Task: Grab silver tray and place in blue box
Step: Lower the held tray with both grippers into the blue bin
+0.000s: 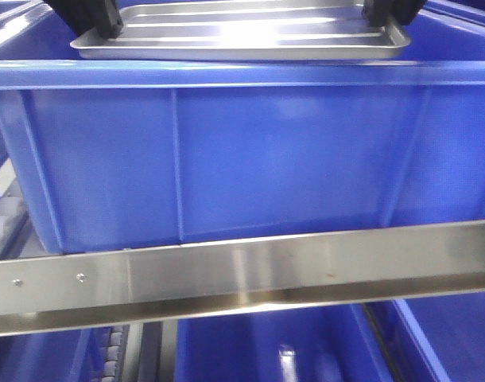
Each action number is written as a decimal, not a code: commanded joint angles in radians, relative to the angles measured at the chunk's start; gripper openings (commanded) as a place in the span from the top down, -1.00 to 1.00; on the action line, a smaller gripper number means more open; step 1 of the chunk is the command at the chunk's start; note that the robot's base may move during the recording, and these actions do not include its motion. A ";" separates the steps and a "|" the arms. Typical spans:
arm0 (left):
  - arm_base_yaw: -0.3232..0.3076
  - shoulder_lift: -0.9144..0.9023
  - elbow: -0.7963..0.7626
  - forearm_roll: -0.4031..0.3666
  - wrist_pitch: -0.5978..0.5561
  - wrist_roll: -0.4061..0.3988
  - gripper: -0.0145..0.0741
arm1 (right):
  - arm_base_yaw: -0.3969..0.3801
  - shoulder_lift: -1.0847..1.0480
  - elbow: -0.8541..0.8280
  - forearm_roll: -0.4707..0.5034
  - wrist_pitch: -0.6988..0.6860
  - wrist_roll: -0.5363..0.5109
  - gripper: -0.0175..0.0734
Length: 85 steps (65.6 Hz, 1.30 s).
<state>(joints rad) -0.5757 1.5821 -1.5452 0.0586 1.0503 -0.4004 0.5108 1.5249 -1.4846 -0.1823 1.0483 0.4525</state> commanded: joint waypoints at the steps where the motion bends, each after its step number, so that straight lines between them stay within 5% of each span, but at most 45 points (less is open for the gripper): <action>1: -0.011 -0.031 -0.023 0.003 -0.039 0.018 0.91 | 0.002 -0.042 -0.029 0.001 -0.065 -0.030 0.49; 85: -0.011 -0.031 -0.023 0.003 -0.039 0.018 0.91 | 0.002 -0.042 -0.029 0.001 -0.065 -0.030 0.49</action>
<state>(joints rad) -0.5757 1.5894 -1.5420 0.0646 1.0560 -0.4004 0.5108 1.5249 -1.4846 -0.1766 1.0438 0.4490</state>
